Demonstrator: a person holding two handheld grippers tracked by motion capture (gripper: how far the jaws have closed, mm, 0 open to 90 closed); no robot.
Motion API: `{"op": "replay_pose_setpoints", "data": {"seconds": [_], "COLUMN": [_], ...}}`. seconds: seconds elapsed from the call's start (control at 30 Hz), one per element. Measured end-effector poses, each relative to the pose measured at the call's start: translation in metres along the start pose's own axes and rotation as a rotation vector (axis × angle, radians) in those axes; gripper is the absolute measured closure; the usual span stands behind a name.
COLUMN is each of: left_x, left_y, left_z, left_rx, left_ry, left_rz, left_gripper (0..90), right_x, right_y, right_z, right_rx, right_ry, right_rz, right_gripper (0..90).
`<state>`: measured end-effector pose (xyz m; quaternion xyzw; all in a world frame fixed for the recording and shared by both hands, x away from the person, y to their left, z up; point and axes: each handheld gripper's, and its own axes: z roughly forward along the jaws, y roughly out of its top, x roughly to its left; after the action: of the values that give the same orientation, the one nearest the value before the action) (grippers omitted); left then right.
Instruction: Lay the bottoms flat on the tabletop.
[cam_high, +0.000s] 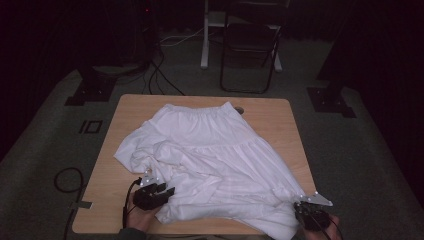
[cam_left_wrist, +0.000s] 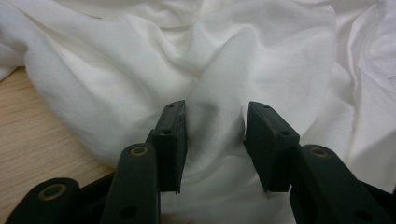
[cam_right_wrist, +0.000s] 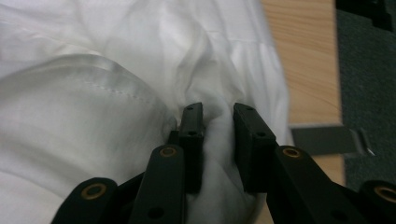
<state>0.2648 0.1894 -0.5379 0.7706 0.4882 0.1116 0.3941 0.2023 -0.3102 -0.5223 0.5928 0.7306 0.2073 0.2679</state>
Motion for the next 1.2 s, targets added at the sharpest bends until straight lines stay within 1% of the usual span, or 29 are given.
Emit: {"op": "replay_pose_setpoints", "data": {"seconds": [0.07, 0.17, 0.2, 0.23, 0.27, 0.33, 0.37, 0.4, 0.43, 0.47, 0.5, 0.57, 0.6, 0.67, 0.73, 0.77, 0.8, 0.83, 0.9, 0.97, 1.0, 1.07, 1.1, 1.2], "left_x": [0.0, 0.001, 0.001, 0.001, 0.001, 0.001, 0.001, 0.001, 0.002, 0.003, 0.003, 0.006, 0.008, 0.012, 0.018, 0.021, 0.025, 0.029, 0.036, 0.044, 0.047, 0.05, 0.051, 0.052], "left_y": [0.002, 0.005, 0.005, 0.008, 0.009, 0.013, 0.013, 0.015, 0.019, 0.021, 0.021, 0.028, 0.031, 0.037, 0.044, 0.046, 0.049, 0.052, 0.055, 0.057, 0.058, 0.061, 0.063, 0.07], "left_z": [-0.002, -0.003, -0.003, -0.004, -0.004, -0.004, -0.004, -0.005, -0.006, -0.007, -0.007, -0.01, -0.011, -0.011, -0.009, -0.008, -0.005, -0.002, 0.005, 0.011, 0.013, 0.017, 0.02, 0.029], "left_rx": [-0.007, -0.017, -0.017, -0.022, -0.025, -0.038, -0.038, -0.041, -0.056, -0.059, -0.059, -0.079, -0.088, -0.094, -0.095, -0.091, -0.091, -0.08, -0.071, -0.056, -0.06, -0.058, -0.055, -0.052], "left_ry": [0.005, 0.009, 0.009, 0.014, 0.018, 0.022, 0.022, 0.025, 0.029, 0.034, 0.034, 0.045, 0.051, 0.062, 0.081, 0.087, 0.1, 0.111, 0.144, 0.15, 0.152, 0.148, 0.159, 0.17], "left_rz": [0.001, 0.002, 0.002, 0.008, 0.012, 0.014, 0.014, 0.019, 0.023, 0.023, 0.023, 0.025, 0.024, 0.02, 0.004, -0.002, -0.013, -0.022, -0.051, -0.117, -0.146, -0.163, -0.163, -0.162], "left_gripper": [57.2, 56.1, 55.8, 55.4, 55.0, 54.0, 53.6, 53.6, 52.8, 52.5, 51.9, 51.7, 50.9, 49.9, 49.2, 48.9, 48.6, 48.4, 47.6, 44.9, 43.3, 39.9, 38.4, 36.6], "right_x": [-0.003, -0.004, -0.004, -0.001, 0.001, 0.008, 0.008, 0.012, 0.021, 0.026, 0.026, 0.034, 0.04, 0.046, 0.051, 0.054, 0.055, 0.057, 0.057, 0.056, 0.055, 0.053, 0.052, 0.05], "right_y": [0.001, 0.01, 0.01, 0.019, 0.025, 0.036, 0.036, 0.042, 0.052, 0.057, 0.057, 0.065, 0.071, 0.075, 0.077, 0.078, 0.077, 0.077, 0.075, 0.072, 0.071, 0.069, 0.068, 0.065], "right_z": [-0.005, -0.014, -0.014, -0.021, -0.024, -0.027, -0.027, -0.028, -0.029, -0.027, -0.027, -0.021, -0.012, -0.002, 0.008, 0.015, 0.018, 0.023, 0.029, 0.032, 0.033, 0.035, 0.035, 0.037], "right_rx": [-0.017, -0.082, -0.082, -0.135, -0.156, -0.188, -0.188, -0.209, -0.236, -0.247, -0.247, -0.247, -0.237, -0.218, -0.199, -0.181, -0.176, -0.16, -0.145, -0.132, -0.128, -0.12, -0.117, -0.106], "right_ry": [-0.007, 0.015, 0.015, 0.027, 0.032, 0.046, 0.046, 0.054, 0.08, 0.09, 0.09, 0.104, 0.112, 0.123, 0.126, 0.124, 0.124, 0.129, 0.123, 0.126, 0.125, 0.126, 0.126, 0.128], "right_rz": [0.014, 0.006, 0.006, -0.011, -0.022, -0.051, -0.051, -0.07, -0.099, -0.117, -0.117, -0.141, -0.154, -0.157, -0.169, -0.174, -0.178, -0.176, -0.185, -0.179, -0.179, -0.173, -0.173, -0.169], "right_gripper": [69.5, 64.7, 64.7, 62.9, 62.3, 60.4, 60.4, 59.6, 58.5, 58.1, 58.1, 57.9, 57.9, 58.0, 58.0, 58.0, 58.0, 58.1, 58.0, 58.0, 58.0, 58.0, 58.0, 58.0]}}
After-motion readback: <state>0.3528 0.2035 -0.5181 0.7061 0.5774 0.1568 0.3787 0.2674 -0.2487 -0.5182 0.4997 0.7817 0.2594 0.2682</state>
